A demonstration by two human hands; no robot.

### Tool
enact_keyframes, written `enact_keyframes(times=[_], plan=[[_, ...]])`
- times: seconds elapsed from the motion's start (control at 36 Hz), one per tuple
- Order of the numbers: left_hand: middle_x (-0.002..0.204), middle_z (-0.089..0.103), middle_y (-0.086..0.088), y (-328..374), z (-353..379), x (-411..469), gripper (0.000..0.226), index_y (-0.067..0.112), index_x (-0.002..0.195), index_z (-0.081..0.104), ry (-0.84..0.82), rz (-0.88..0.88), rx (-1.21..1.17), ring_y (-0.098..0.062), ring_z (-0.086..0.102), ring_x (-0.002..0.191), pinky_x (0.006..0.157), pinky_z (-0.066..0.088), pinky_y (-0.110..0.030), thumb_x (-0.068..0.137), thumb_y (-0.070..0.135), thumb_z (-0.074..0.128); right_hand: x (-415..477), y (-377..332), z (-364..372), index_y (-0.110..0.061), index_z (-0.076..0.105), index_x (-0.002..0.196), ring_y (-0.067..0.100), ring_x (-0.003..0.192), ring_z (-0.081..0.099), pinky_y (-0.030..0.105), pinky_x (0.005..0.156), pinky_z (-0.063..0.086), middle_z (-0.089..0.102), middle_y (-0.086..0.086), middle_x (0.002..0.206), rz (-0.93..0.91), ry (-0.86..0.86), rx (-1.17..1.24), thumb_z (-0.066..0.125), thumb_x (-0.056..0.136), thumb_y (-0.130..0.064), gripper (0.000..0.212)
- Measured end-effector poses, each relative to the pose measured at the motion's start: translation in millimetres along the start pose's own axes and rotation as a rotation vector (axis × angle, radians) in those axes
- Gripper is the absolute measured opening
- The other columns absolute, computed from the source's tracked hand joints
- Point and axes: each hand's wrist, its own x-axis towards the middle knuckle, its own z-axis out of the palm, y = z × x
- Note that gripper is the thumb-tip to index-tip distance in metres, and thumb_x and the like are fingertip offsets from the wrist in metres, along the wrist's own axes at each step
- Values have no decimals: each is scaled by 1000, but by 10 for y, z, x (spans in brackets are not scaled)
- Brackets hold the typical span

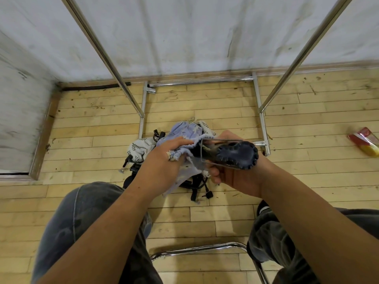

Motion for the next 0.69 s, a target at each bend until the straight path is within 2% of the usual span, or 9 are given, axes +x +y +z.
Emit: enact_keyframes(times=[0.08,0.17,0.33,0.44,0.5,0.56,0.58,0.64,0.69], plan=[[114,68,26,28,-11,-10,46,64,102,65,37,-9,-92,-15,68,106,93,58,-39,105,19,55,9,2,-45,-10,68,101,22,58,53,32,51,48,59,13,75,16,-43,-21,45,102,-41,39],[110,72,16,42,-2,-6,50,61,101,67,41,14,-167,-19,70,100,90,58,-49,106,14,52,9,16,-52,-10,67,105,23,60,50,32,52,47,54,15,79,49,-49,-44,35,109,-42,46],[110,70,18,83,4,-22,49,59,102,66,33,40,-206,-11,66,104,88,57,-32,106,13,51,-10,-16,-44,-7,62,111,21,61,48,31,55,44,52,13,78,90,-16,-94,33,108,-48,50],[114,72,3,89,2,-22,41,51,116,67,-19,33,-218,-28,65,97,92,55,-42,108,15,49,-6,-29,-69,-5,65,114,20,61,49,29,51,46,55,12,77,73,29,-46,33,109,-41,49],[120,70,1,96,-3,-35,39,49,124,64,-53,38,-203,-16,60,96,88,50,-28,109,18,47,-2,-37,-73,-3,64,114,19,62,49,28,52,46,55,11,77,53,67,-22,36,108,-38,45],[126,67,20,104,-8,-51,40,51,128,61,-80,44,-185,-2,61,104,90,48,-15,109,18,47,5,-50,-74,-3,63,115,19,62,49,28,53,46,55,12,79,20,102,1,41,106,-35,40],[128,63,27,107,-4,-54,42,54,128,60,-98,42,-173,-5,62,104,92,50,-19,109,19,47,7,-56,-72,-3,62,116,19,61,50,29,54,46,56,13,81,-1,120,12,42,106,-35,39],[134,58,33,116,2,-62,46,62,128,56,-133,28,-154,-17,63,105,100,55,-40,108,21,50,22,-63,-77,-5,61,115,19,60,49,30,53,44,58,14,84,-37,139,46,44,105,-35,36],[139,57,31,99,13,-66,49,62,133,53,-151,28,-131,-15,62,118,106,52,-46,107,20,54,20,-67,-81,-5,60,112,20,60,48,30,51,45,57,12,81,-68,133,61,44,104,-33,33]])
